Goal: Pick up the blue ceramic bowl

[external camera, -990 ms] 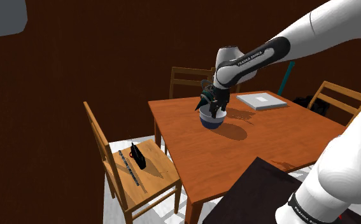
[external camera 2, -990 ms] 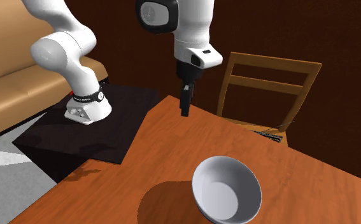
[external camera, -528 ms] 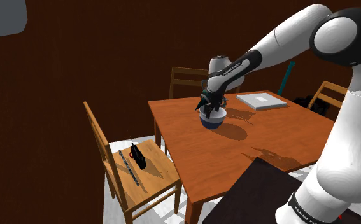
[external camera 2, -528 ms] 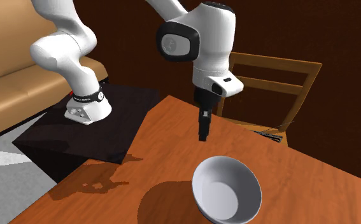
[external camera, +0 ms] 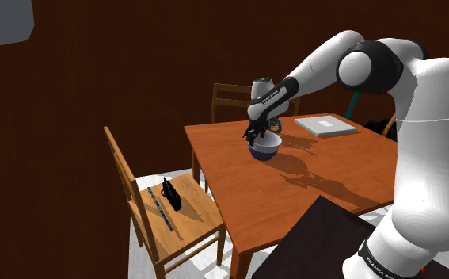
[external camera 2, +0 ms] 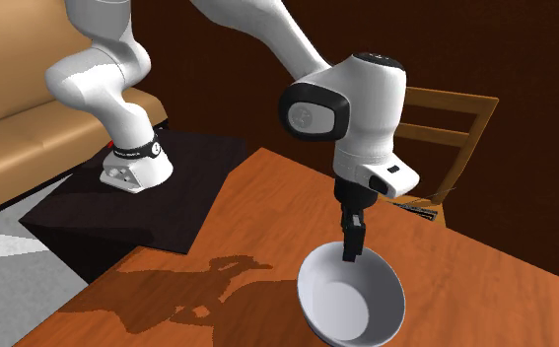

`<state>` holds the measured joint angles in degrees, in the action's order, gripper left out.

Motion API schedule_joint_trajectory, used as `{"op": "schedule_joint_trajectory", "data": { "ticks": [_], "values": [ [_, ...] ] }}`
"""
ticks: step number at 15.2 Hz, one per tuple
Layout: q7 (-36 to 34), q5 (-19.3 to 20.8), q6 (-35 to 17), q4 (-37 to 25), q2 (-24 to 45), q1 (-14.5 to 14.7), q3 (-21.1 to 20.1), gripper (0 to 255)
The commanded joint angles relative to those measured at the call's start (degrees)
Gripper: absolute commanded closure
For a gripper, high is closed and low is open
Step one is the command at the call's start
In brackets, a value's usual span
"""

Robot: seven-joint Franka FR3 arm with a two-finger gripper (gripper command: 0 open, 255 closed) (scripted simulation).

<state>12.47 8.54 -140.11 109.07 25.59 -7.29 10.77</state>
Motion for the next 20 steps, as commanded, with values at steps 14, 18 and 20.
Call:
{"op": "schedule_joint_trajectory", "data": {
  "ticks": [14,18,20],
  "values": [
    [-0.6,-0.1,-4.8,-0.8,5.4,-0.4,-0.1,255],
    [-0.6,-0.1,-4.8,-0.8,5.4,-0.4,-0.1,255],
    [-0.6,0.0,-4.2,-0.9,4.8,-0.3,-0.1,255]
  ]
}}
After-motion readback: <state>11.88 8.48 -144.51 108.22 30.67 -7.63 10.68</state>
